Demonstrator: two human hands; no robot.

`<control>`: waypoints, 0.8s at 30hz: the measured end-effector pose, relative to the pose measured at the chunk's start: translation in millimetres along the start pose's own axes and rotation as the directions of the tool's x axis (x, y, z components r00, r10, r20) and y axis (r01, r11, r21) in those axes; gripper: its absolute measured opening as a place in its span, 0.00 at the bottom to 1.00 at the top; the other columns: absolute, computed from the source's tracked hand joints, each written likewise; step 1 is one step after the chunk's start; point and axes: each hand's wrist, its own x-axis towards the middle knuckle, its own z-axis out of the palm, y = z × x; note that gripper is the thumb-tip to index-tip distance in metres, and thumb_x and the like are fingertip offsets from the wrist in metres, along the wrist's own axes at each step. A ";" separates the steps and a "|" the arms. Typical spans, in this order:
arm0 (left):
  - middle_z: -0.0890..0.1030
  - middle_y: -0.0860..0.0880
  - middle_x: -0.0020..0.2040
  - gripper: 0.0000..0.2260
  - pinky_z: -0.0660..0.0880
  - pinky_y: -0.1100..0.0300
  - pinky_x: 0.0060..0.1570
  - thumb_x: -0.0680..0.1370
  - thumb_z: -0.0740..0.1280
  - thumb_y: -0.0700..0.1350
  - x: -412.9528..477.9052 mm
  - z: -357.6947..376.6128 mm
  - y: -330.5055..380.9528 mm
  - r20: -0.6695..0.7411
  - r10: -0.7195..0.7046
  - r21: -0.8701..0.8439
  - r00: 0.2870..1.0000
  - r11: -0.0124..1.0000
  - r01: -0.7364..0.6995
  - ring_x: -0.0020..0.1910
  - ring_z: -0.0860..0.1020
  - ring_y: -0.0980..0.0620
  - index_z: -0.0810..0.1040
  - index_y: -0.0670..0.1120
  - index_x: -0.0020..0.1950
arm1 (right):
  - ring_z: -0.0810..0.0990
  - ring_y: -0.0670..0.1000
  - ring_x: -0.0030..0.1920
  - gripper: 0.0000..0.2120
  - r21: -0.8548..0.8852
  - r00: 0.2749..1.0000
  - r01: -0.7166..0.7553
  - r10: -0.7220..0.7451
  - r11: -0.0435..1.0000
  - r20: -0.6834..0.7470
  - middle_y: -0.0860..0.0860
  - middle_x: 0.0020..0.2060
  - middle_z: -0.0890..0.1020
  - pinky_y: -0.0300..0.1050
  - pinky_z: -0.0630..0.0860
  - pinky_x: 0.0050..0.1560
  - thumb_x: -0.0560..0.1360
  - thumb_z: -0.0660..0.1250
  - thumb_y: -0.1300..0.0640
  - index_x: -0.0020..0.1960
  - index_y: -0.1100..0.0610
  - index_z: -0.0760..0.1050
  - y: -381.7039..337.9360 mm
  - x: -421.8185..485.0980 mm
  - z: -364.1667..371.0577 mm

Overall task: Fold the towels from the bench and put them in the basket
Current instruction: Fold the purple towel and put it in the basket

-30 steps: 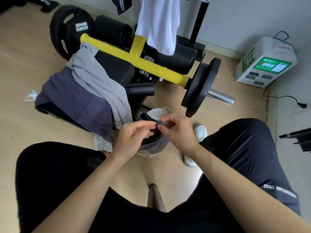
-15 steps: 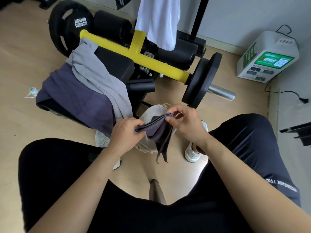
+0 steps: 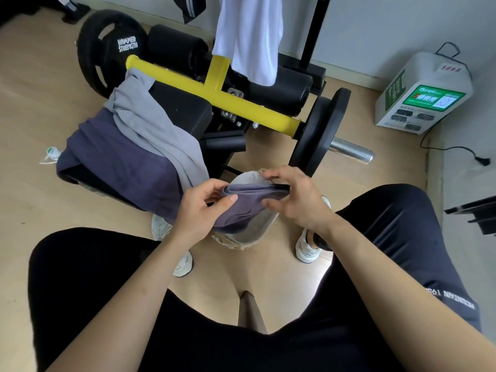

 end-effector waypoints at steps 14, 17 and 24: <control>0.88 0.46 0.50 0.13 0.81 0.50 0.56 0.73 0.76 0.49 0.1 6.4 -19.4 0.112 -0.104 -0.053 0.988 0.992 0.110 0.53 0.85 0.48 0.84 0.44 0.55 | 0.80 0.47 0.45 0.09 0.179 0.981 0.195 -0.191 0.964 -0.039 0.43 0.43 0.83 0.44 0.78 0.50 0.76 0.72 0.62 0.55 0.54 0.78 -41.0 -6.1 7.0; 0.88 0.45 0.51 0.11 0.81 0.47 0.59 0.76 0.76 0.43 1.4 11.3 -31.5 0.179 -0.149 -0.023 0.973 0.988 0.155 0.54 0.85 0.46 0.84 0.42 0.56 | 0.81 0.46 0.50 0.10 0.170 0.966 0.254 -0.240 0.952 -0.095 0.45 0.48 0.83 0.40 0.76 0.54 0.77 0.69 0.68 0.56 0.58 0.80 -43.4 -6.9 -1.3; 0.86 0.48 0.46 0.03 0.79 0.48 0.54 0.78 0.74 0.41 1.5 23.1 -57.8 0.278 -0.198 0.096 0.940 0.979 0.178 0.47 0.84 0.49 0.81 0.46 0.49 | 0.82 0.46 0.54 0.11 0.093 0.949 0.233 -0.206 0.968 -0.238 0.52 0.50 0.84 0.38 0.74 0.57 0.78 0.64 0.72 0.53 0.62 0.82 -29.3 -4.2 -34.4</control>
